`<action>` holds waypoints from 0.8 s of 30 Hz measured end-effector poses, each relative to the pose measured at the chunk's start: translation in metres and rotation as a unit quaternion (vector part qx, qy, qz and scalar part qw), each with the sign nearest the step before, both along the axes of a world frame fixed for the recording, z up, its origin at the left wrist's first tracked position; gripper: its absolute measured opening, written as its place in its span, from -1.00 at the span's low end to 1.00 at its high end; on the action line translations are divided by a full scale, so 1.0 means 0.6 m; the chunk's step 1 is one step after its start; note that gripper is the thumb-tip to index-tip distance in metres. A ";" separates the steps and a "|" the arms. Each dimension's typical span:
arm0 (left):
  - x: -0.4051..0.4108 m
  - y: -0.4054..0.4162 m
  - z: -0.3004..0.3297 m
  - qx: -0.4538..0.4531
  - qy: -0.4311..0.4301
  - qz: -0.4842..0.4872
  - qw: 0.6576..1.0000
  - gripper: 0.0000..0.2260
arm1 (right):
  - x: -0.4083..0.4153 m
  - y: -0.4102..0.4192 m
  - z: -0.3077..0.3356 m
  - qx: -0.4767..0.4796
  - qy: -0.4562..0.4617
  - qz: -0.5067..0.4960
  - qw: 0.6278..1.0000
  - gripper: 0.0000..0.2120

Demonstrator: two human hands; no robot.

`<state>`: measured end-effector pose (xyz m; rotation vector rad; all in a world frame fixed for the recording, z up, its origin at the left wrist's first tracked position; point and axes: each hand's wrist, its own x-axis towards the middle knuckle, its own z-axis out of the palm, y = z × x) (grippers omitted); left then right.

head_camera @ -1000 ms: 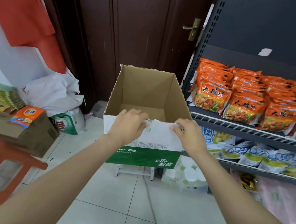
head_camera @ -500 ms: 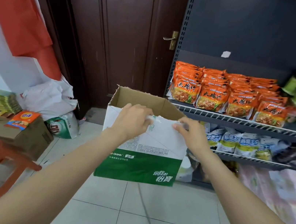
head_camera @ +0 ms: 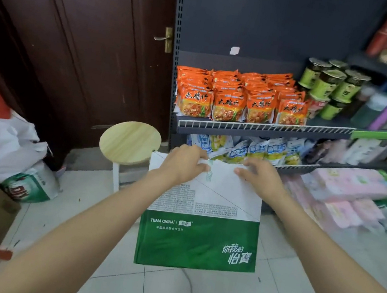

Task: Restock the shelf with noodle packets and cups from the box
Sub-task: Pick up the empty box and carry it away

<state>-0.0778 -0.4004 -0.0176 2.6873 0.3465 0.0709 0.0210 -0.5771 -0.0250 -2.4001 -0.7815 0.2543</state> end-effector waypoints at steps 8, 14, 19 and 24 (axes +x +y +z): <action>0.101 -0.122 -0.016 -0.032 0.024 -0.146 0.988 -0.63 | 0.025 -0.161 -0.024 -0.025 -0.031 -0.154 0.987 -0.63; 0.211 -0.245 -0.025 -0.024 0.028 -0.206 0.978 -0.62 | 0.089 -0.290 -0.018 -0.079 -0.071 -0.240 0.965 -0.69; 0.327 -0.378 -0.031 -0.020 0.017 -0.255 0.966 -0.65 | 0.171 -0.422 -0.011 -0.092 -0.009 -0.267 0.959 -0.68; 0.440 -0.515 -0.020 0.001 0.001 -0.293 0.956 -0.69 | 0.261 -0.556 -0.015 -0.086 -0.017 -0.300 0.950 -0.60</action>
